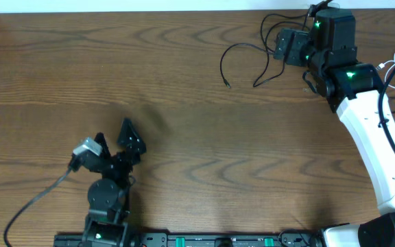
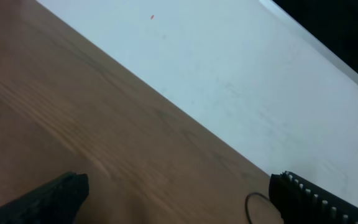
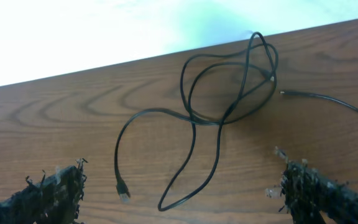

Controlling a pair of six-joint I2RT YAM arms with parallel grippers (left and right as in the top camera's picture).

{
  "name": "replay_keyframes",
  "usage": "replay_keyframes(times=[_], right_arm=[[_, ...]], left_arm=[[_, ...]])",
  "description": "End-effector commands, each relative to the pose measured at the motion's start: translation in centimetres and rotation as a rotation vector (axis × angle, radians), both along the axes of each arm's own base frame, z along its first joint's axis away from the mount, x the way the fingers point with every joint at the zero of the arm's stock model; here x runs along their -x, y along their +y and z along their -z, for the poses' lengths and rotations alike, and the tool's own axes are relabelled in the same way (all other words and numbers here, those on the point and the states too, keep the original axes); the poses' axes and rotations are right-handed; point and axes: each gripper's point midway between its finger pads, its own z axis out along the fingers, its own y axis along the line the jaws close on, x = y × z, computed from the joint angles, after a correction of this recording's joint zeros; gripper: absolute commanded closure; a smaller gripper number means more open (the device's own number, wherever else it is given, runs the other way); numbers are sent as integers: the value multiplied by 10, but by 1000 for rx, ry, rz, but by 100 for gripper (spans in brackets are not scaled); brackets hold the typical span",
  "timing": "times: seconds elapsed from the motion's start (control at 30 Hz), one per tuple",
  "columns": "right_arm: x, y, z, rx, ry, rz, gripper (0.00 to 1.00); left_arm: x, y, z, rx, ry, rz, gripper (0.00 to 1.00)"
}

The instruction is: Untangle cables

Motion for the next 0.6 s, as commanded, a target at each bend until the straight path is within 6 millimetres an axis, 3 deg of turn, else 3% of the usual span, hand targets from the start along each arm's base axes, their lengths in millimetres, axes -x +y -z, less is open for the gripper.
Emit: replay_keyframes(times=[0.0, 0.57], right_arm=[[-1, 2, -5, 5, -11, -6, 1], [-1, 2, -5, 5, -11, -6, 1]], left_arm=[[7, 3, 17, 11, -34, -8, 2], [22, 18, 45, -53, 72, -57, 2]])
